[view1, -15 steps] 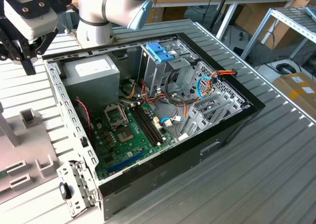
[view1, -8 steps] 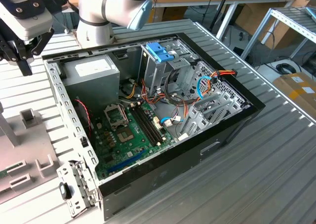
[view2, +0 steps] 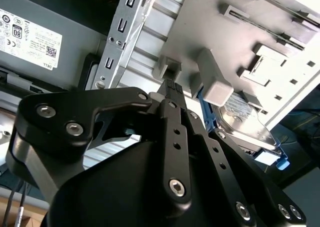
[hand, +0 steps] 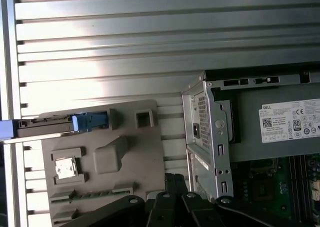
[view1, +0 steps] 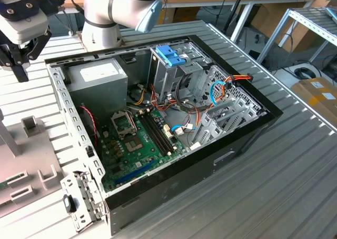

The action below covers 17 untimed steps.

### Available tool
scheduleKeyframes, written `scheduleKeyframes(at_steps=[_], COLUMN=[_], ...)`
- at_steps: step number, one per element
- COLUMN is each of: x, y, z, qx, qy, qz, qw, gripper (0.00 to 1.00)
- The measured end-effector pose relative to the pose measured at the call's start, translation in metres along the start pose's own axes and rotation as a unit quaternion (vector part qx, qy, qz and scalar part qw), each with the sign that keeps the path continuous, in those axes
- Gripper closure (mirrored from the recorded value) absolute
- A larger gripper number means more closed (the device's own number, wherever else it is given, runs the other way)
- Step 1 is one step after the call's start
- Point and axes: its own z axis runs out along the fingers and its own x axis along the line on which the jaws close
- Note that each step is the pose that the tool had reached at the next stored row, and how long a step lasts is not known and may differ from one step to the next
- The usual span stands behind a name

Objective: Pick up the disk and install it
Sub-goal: 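Reach for the disk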

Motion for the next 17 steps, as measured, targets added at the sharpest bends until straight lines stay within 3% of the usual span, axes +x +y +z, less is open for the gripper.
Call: scheduleKeyframes(at_steps=[17], x=[0.0134], y=[-0.0010], z=[-0.0004], qx=[0.0000], qy=[0.0000], qz=[0.000], qw=[1.0000], gripper=[0.90])
